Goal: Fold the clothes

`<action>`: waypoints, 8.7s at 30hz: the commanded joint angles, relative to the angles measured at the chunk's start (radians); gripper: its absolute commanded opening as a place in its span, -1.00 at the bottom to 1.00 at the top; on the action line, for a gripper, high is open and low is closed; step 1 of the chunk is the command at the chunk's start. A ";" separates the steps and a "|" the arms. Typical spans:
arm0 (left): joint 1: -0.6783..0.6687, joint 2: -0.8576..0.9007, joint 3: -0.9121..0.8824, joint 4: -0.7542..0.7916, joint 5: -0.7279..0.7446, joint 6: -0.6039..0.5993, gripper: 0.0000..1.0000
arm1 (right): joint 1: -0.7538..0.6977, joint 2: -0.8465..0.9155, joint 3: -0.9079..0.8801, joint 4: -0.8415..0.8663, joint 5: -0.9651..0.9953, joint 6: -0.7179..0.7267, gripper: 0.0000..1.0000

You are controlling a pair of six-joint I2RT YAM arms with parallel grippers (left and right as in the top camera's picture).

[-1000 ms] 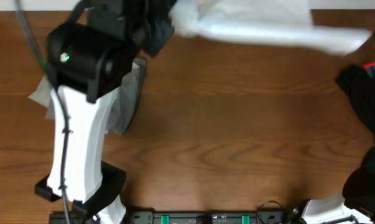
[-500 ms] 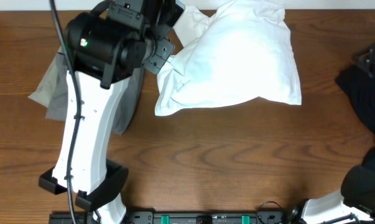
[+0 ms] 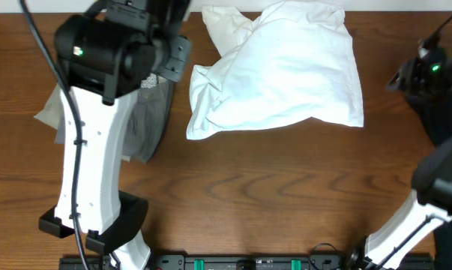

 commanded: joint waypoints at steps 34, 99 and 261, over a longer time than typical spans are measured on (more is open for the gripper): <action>0.039 -0.047 0.007 -0.024 0.046 -0.038 -0.08 | -0.026 0.007 -0.300 0.248 0.158 0.206 -0.97; -0.320 0.080 -1.457 1.082 0.462 -0.225 -0.30 | -0.128 -0.238 -0.265 0.212 0.237 0.173 -0.97; -0.192 -0.109 -1.263 0.812 0.085 -0.151 0.04 | 0.018 -0.235 -0.343 0.266 0.083 0.164 0.15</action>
